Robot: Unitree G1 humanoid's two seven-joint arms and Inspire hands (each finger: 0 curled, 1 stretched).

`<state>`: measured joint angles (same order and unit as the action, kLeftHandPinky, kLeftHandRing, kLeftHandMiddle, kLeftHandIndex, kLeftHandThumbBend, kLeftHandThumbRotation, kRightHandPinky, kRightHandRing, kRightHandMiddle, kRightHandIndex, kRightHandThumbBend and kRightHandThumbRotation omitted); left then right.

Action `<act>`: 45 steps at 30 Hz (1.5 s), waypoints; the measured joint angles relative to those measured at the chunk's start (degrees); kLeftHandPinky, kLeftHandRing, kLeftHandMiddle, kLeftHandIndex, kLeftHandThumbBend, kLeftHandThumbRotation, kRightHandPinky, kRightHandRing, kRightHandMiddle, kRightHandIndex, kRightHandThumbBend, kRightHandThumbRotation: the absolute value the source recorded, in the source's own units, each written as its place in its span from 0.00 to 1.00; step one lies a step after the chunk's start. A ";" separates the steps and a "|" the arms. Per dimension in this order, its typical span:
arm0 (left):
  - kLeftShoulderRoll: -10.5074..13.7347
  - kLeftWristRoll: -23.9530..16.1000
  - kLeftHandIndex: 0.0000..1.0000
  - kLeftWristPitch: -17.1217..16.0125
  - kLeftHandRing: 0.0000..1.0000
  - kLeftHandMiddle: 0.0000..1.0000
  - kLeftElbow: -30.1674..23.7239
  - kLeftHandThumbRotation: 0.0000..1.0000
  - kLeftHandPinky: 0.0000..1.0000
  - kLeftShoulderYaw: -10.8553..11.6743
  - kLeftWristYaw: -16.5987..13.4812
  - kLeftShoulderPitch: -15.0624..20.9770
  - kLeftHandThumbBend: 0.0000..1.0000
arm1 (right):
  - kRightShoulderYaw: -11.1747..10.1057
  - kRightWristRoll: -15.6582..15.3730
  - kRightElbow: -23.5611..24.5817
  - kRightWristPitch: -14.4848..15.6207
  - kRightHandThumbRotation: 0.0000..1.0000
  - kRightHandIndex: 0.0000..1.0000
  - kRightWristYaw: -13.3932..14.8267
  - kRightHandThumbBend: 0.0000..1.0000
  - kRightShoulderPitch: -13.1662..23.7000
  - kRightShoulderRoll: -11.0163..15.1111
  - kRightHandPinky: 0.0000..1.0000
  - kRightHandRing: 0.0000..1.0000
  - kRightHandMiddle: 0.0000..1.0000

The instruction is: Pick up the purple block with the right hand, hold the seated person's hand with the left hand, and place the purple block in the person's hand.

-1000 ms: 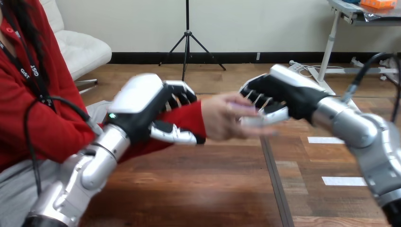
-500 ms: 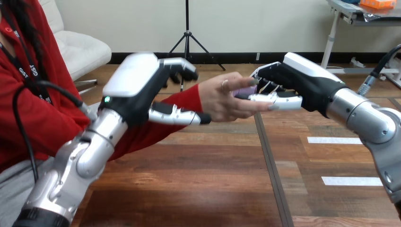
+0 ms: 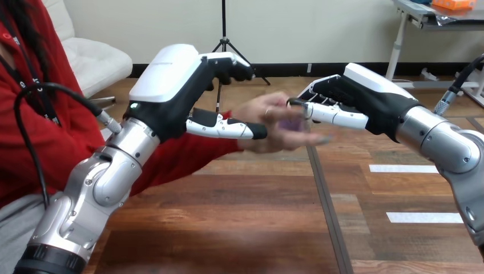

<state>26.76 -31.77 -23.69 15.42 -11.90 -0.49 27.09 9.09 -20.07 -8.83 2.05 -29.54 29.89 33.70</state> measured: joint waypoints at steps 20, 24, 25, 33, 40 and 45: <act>-0.02 5.19 0.67 -0.43 0.67 0.71 -4.52 0.76 0.54 1.78 2.68 -4.14 0.85 | -0.70 0.24 -0.53 -1.11 1.00 0.70 0.31 0.67 -2.27 0.50 0.66 0.67 0.68; 0.02 6.43 0.67 -0.72 0.68 0.72 -5.75 0.78 0.54 2.53 2.69 -6.55 0.82 | -1.20 0.57 -0.53 -1.55 1.00 0.71 0.93 0.67 -3.65 0.52 0.66 0.68 0.69; 0.02 6.72 0.67 -0.75 0.68 0.72 -6.10 0.78 0.54 2.73 2.69 -7.25 0.82 | -1.35 0.72 -0.53 -1.70 1.00 0.71 1.14 0.67 -4.08 0.53 0.66 0.67 0.69; 0.01 9.82 0.68 -2.32 0.69 0.73 -6.89 0.77 0.56 4.23 2.96 -13.10 0.78 | -3.09 2.07 -0.51 -3.14 1.00 0.71 2.48 0.67 -8.02 0.57 0.66 0.66 0.68; -0.11 14.04 0.69 -6.18 0.70 0.73 -5.22 0.78 0.59 5.00 3.55 -18.17 0.76 | -5.48 3.48 -0.16 -5.40 1.00 0.70 4.57 0.62 -12.69 0.56 0.62 0.63 0.66; -0.56 19.36 0.69 -11.05 0.68 0.71 -1.73 0.79 0.60 5.38 5.43 -21.02 0.71 | -8.19 7.24 1.08 -7.76 0.98 0.69 7.31 0.59 -17.38 -0.41 0.56 0.63 0.65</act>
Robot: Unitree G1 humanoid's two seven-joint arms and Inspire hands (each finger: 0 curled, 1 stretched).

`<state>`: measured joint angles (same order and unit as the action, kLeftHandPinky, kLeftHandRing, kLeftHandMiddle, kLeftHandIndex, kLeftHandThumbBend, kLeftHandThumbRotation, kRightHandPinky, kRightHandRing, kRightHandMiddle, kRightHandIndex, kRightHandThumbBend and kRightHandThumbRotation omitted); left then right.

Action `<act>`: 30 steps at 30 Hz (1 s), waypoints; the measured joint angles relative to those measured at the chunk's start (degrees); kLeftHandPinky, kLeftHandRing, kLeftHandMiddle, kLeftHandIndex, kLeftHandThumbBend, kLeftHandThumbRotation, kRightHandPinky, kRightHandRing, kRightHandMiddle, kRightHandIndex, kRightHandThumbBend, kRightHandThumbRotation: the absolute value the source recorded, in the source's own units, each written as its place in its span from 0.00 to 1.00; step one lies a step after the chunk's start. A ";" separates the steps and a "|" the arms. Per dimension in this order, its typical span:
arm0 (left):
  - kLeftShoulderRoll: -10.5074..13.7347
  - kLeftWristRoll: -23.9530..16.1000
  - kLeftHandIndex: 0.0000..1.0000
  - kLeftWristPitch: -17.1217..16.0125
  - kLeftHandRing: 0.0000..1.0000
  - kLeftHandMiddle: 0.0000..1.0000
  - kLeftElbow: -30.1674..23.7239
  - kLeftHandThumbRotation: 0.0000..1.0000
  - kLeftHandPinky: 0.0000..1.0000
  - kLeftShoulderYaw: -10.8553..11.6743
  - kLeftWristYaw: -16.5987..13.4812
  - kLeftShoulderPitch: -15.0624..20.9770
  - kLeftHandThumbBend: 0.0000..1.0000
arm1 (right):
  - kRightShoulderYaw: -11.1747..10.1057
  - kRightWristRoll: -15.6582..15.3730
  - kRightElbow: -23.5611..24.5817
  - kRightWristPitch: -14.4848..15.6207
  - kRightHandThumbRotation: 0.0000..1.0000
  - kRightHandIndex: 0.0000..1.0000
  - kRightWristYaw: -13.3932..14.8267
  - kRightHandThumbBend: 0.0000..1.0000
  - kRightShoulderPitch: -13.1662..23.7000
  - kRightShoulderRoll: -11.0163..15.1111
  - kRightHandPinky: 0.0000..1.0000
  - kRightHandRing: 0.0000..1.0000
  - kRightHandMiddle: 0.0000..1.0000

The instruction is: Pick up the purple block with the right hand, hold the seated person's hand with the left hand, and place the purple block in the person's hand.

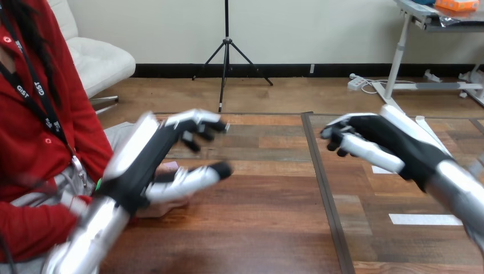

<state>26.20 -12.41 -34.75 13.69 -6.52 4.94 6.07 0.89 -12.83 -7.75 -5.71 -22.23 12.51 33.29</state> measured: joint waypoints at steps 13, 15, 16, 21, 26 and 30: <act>-3.55 8.26 0.68 -9.98 0.68 0.70 11.25 0.84 0.60 1.12 2.30 -6.66 0.69 | -5.53 13.60 4.44 -14.19 0.97 0.70 8.22 0.59 -16.56 -11.40 0.53 0.63 0.68; -4.25 8.86 0.67 -10.71 0.68 0.70 12.38 0.86 0.60 1.16 2.53 -7.76 0.68 | -5.41 15.01 4.42 -16.50 0.96 0.70 8.62 0.61 -19.02 -13.48 0.54 0.63 0.68; -4.62 9.14 0.67 -11.25 0.68 0.70 12.99 0.86 0.60 1.18 2.60 -8.30 0.67 | -5.28 15.57 4.38 -17.60 0.96 0.70 8.75 0.61 -20.24 -14.60 0.54 0.63 0.68; -6.52 10.62 0.63 -13.97 0.64 0.68 15.51 0.85 0.54 1.23 3.06 -11.09 0.64 | -4.06 18.15 4.20 -20.67 0.94 0.70 9.16 0.66 -25.85 -19.94 0.56 0.64 0.68; -8.47 12.87 0.62 -16.41 0.62 0.65 17.93 0.84 0.51 1.45 3.86 -12.95 0.61 | -2.89 20.37 2.41 -23.31 0.94 0.71 8.55 0.68 -29.74 -24.14 0.58 0.66 0.69; -9.84 16.75 0.63 -17.39 0.62 0.65 19.12 0.82 0.52 1.70 6.14 -13.96 0.58 | -2.35 21.83 0.47 -25.48 0.94 0.71 7.71 0.68 -31.53 -26.48 0.59 0.66 0.69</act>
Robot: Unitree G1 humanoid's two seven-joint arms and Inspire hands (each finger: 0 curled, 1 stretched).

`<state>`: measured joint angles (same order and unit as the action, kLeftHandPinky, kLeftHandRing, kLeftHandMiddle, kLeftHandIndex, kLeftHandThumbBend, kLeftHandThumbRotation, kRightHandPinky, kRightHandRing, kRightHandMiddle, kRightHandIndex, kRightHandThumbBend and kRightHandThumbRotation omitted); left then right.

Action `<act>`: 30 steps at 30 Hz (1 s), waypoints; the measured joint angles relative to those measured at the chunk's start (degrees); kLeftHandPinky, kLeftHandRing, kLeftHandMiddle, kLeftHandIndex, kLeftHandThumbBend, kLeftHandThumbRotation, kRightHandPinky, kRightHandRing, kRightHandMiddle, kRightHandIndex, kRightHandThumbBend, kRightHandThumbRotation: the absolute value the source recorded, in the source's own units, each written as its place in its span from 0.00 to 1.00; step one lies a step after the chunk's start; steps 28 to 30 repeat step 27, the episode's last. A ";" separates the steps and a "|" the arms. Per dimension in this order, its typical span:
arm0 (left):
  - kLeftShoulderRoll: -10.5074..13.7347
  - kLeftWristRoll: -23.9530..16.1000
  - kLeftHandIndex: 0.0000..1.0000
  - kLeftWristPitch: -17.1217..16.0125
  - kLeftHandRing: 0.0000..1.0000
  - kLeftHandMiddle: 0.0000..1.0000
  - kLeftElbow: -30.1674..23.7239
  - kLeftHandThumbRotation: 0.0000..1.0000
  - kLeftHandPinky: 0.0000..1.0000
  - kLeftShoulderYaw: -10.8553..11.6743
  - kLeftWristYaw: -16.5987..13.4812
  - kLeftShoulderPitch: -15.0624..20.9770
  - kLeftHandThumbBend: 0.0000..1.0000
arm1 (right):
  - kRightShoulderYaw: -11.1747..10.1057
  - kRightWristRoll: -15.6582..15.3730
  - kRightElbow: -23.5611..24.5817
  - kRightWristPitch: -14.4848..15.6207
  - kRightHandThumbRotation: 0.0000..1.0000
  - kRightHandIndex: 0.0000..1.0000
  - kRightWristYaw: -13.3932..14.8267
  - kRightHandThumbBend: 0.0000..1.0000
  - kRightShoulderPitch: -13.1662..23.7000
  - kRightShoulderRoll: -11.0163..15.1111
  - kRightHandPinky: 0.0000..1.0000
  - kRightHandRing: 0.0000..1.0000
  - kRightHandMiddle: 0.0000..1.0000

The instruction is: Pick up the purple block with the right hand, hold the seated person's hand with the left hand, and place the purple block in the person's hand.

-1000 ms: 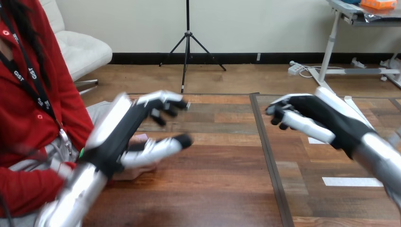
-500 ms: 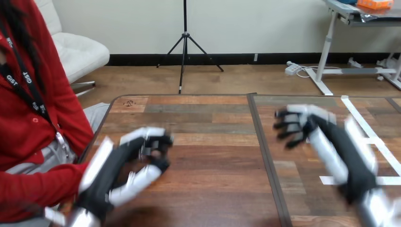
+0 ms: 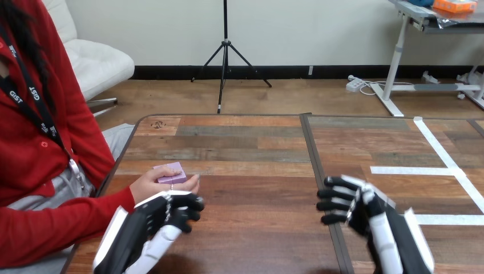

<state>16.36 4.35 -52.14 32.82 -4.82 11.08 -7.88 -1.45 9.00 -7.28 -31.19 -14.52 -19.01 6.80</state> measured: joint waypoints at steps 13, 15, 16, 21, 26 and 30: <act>-3.97 8.84 0.64 -1.72 0.63 0.65 1.33 0.78 0.56 2.60 5.69 -1.30 0.53 | -0.21 3.89 -6.76 -6.84 0.93 0.72 -3.34 0.66 -0.71 -2.72 0.61 0.66 0.70; -4.61 9.28 0.64 -1.93 0.64 0.65 1.43 0.77 0.57 3.14 6.09 -1.29 0.51 | -0.36 4.13 -7.59 -7.46 0.93 0.72 -3.73 0.64 -0.71 -2.73 0.61 0.66 0.70; -4.96 9.44 0.64 -1.97 0.64 0.65 1.45 0.77 0.57 3.43 6.27 -1.29 0.51 | -0.49 4.22 -8.06 -7.81 0.93 0.72 -3.85 0.64 -0.71 -2.73 0.60 0.66 0.70; -6.29 9.71 0.65 -1.91 0.65 0.65 1.62 0.78 0.58 4.12 6.88 -1.26 0.49 | -1.04 4.60 -10.38 -9.16 0.93 0.72 -4.57 0.60 -0.69 -2.73 0.61 0.66 0.70; -7.33 9.54 0.65 -1.44 0.66 0.66 1.93 0.78 0.58 4.50 7.14 -1.23 0.47 | -1.72 4.87 -12.55 -9.72 0.91 0.71 -4.75 0.57 -0.51 -2.81 0.61 0.67 0.70; -7.53 9.50 0.65 -1.35 0.66 0.66 2.03 0.79 0.57 4.57 7.17 -1.21 0.47 | -1.82 4.99 -12.97 -9.78 0.90 0.71 -4.75 0.57 -0.43 -2.84 0.61 0.67 0.70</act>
